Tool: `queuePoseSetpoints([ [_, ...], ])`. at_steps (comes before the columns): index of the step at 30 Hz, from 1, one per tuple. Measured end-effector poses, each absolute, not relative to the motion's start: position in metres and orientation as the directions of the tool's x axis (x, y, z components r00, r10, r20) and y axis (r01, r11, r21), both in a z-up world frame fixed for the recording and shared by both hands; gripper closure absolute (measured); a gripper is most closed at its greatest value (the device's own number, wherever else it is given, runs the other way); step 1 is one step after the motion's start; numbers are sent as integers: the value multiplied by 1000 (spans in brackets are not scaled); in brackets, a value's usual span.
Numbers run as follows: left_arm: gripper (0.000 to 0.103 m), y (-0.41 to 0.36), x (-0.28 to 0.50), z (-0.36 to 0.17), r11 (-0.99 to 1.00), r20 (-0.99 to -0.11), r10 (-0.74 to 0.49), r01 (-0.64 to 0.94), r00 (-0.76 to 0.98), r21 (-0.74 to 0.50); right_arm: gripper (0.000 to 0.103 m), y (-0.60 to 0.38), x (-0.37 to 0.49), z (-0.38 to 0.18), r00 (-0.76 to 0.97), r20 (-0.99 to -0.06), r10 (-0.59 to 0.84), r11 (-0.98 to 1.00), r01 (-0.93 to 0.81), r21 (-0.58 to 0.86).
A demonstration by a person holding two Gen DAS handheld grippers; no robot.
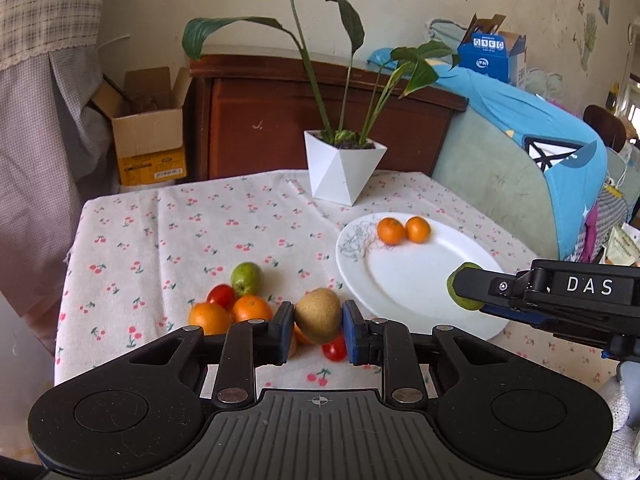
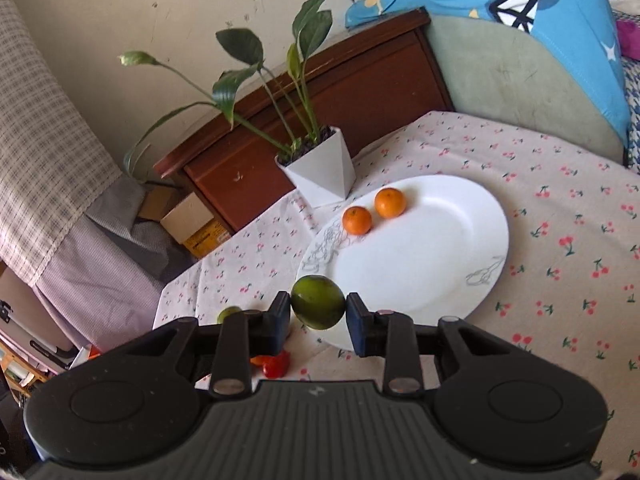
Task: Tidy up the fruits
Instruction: 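Carry kiwi and lime onto the plate and open both grippers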
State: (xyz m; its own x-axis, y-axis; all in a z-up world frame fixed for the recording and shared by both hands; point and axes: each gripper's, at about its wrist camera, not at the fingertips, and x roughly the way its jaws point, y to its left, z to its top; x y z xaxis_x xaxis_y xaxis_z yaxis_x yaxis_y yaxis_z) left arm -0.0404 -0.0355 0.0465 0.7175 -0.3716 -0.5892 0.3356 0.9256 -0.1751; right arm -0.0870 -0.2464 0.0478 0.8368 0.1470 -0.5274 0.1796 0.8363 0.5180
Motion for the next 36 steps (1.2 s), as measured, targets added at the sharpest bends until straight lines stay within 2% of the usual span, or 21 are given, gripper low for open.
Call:
queuePoseSetpoints([
  [9, 80, -73, -22, 44, 900, -589, -427, 383, 686, -206, 72, -265, -86, 36, 815, -574, 83, 807, 283, 519],
  [19, 79, -95, -3, 26, 891, -623, -443, 395, 645, -224, 72, -274, -81, 21, 787, -612, 80, 770, 341, 540],
  [28, 77, -103, 1, 21, 886, -624, -451, 403, 639, -228, 70, -275, -82, 18, 787, -614, 60, 763, 360, 536],
  [34, 65, -100, -2, 24, 899, -621, -424, 386, 659, -205, 69, -276, -82, 20, 792, -608, 59, 761, 358, 541],
  [36, 58, -98, -3, 25, 902, -620, -421, 379, 662, -207, 68, -275, -82, 20, 791, -608, 62, 761, 356, 542],
])
